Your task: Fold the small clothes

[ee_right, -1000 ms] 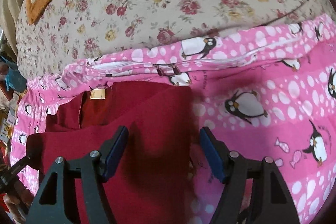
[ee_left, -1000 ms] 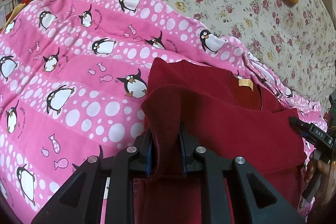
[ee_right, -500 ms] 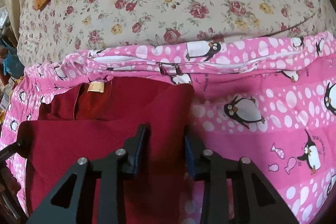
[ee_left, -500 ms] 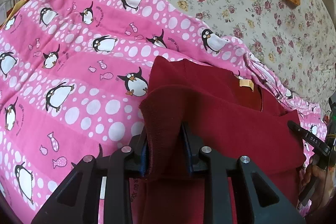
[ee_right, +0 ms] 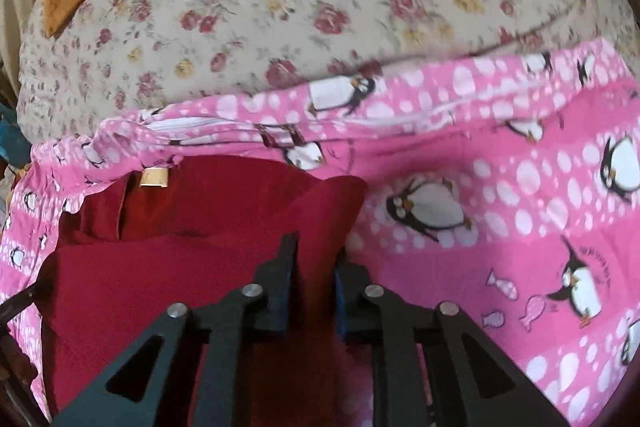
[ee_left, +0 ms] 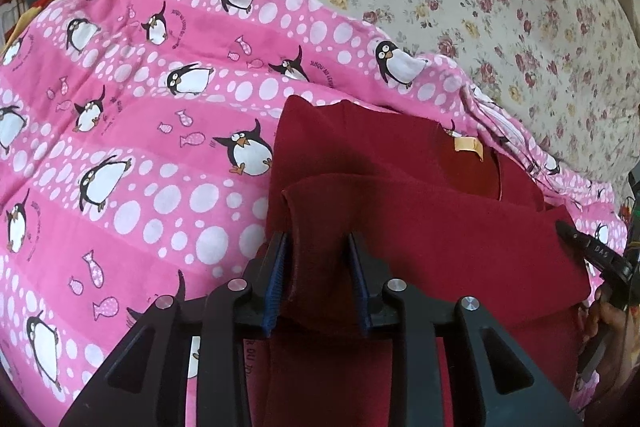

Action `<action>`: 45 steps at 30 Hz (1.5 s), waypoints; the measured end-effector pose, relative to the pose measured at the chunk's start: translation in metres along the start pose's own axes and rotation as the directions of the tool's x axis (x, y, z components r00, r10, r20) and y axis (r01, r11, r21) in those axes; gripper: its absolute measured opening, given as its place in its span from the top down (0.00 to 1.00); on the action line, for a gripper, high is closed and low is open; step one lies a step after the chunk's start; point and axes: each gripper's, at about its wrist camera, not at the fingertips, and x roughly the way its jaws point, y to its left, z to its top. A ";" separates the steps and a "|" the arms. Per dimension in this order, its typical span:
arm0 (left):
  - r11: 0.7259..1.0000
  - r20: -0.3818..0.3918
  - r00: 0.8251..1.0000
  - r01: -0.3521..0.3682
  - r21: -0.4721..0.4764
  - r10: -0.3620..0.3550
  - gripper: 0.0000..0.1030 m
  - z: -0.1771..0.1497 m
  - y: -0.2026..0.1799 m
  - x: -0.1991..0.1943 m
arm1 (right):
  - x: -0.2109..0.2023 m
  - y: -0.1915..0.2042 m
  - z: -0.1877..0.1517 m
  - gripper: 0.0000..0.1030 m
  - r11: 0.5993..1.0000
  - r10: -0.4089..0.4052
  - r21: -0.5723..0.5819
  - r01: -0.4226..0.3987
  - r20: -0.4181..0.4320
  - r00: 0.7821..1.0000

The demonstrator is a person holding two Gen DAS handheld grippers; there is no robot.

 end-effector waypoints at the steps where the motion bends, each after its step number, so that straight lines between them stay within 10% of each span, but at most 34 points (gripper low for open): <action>1: 1.000 -0.001 1.000 0.003 -0.004 -0.003 0.92 0.000 0.001 0.000 | -0.003 -0.003 -0.001 0.76 1.000 0.011 0.023 -0.011 0.001 1.000; 3: 1.000 -0.004 1.000 0.010 -0.015 -0.010 0.92 0.001 0.003 0.000 | -0.011 -0.009 -0.002 0.64 0.998 0.019 0.067 -0.019 -0.001 1.000; 17: 1.000 -0.001 1.000 -0.019 0.006 0.019 0.91 -0.002 0.001 0.003 | -0.035 0.013 -0.059 0.64 0.985 -0.010 -0.170 -0.007 -0.102 0.995; 27: 1.000 -0.005 1.000 -0.026 0.014 0.026 0.90 -0.002 0.001 0.004 | -0.071 0.030 -0.040 0.59 0.986 0.008 -0.164 -0.010 -0.010 1.000; 35: 0.998 -0.005 0.999 -0.038 0.059 0.038 0.85 -0.003 -0.003 0.008 | -0.011 0.040 -0.030 0.58 0.985 -0.047 -0.170 0.030 -0.097 0.994; 45: 0.997 -0.036 0.997 0.073 0.027 -0.072 0.82 -0.029 0.005 -0.030 | -0.098 0.020 -0.074 0.38 0.990 0.050 -0.124 -0.068 -0.143 0.988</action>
